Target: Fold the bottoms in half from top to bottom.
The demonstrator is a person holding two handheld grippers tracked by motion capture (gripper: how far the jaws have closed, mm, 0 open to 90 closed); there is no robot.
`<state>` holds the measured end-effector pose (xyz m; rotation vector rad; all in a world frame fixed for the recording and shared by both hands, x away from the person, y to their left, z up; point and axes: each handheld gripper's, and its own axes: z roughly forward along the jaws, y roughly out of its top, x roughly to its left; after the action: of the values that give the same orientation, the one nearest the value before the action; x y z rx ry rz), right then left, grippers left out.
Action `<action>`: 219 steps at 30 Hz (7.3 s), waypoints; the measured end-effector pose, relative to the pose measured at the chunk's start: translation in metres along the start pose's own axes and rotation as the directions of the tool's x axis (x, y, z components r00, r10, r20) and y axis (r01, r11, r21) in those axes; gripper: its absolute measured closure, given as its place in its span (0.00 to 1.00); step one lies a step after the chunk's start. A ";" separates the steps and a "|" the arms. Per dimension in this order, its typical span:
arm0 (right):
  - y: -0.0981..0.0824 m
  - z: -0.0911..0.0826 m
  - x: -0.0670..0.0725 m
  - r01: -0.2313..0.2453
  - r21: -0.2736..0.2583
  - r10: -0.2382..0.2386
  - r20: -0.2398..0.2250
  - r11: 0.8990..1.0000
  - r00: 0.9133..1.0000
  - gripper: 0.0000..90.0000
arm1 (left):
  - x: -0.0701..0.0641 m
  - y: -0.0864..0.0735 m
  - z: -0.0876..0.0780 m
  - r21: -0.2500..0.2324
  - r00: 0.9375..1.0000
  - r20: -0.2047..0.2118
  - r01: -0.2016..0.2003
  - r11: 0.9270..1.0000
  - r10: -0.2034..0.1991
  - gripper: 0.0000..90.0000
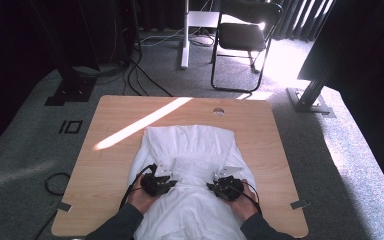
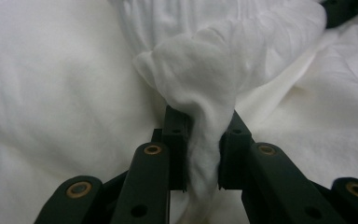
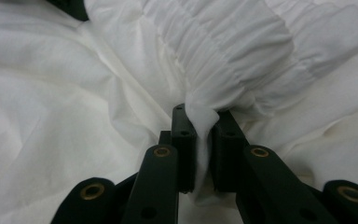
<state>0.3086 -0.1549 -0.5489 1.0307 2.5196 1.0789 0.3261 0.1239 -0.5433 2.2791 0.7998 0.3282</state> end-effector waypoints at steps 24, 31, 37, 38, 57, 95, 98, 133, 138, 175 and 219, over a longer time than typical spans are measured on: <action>0.088 0.074 -0.086 -0.060 -0.018 0.061 0.094 0.998 0.994 0.91 | 0.099 0.061 0.051 0.011 0.984 -0.154 0.097 0.995 -0.094 0.86; 0.100 0.084 -0.097 -0.095 -0.021 0.097 0.128 0.995 0.987 0.91 | 0.105 0.070 0.059 0.004 0.974 -0.189 0.126 0.992 -0.123 0.86; 0.101 0.078 -0.100 -0.107 -0.026 0.109 0.108 0.994 0.988 0.93 | 0.103 0.074 0.050 0.012 0.977 -0.190 0.104 0.995 -0.099 0.88; 0.102 0.074 -0.099 -0.099 -0.041 0.103 0.108 0.994 0.989 0.93 | 0.101 0.076 0.045 -0.003 0.977 -0.188 0.102 0.995 -0.101 0.89; 0.129 -0.094 -0.051 0.132 -0.439 -0.047 0.198 0.889 0.979 0.93 | 0.021 0.121 -0.098 -0.383 0.997 -0.070 -0.051 0.922 0.026 0.91; -0.041 -0.030 -0.020 0.041 -0.013 -0.040 0.118 0.999 0.992 0.46 | -0.031 -0.071 -0.060 0.024 0.985 -0.171 0.020 1.000 -0.015 0.71; -0.045 -0.034 -0.028 0.010 -0.025 -0.007 0.122 1.000 0.992 0.47 | -0.020 -0.075 -0.065 0.025 0.975 -0.210 0.078 0.997 -0.071 0.76; 0.038 -0.021 -0.070 -0.158 -0.200 0.181 0.100 0.967 0.978 0.82 | 0.022 0.016 -0.084 -0.252 0.949 -0.242 0.139 0.958 -0.201 0.61; 0.040 -0.001 -0.076 -0.185 -0.153 0.201 0.097 0.971 0.975 0.82 | 0.019 0.040 -0.066 -0.245 0.958 -0.206 0.145 0.959 -0.198 0.62; 0.031 -0.015 -0.021 -0.066 -0.155 0.048 -0.118 0.986 0.992 0.67 | -0.007 -0.014 -0.054 -0.035 0.996 -0.036 0.080 0.996 -0.081 0.60; 0.022 0.020 -0.062 -0.134 -0.056 0.142 0.157 0.989 0.977 0.58 | 0.031 -0.012 -0.011 -0.023 0.975 -0.069 0.210 0.977 -0.211 0.61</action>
<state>0.3746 -0.1750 -0.5524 1.2431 2.3156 1.0373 0.3403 0.1564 -0.5435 2.1541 1.0621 0.3172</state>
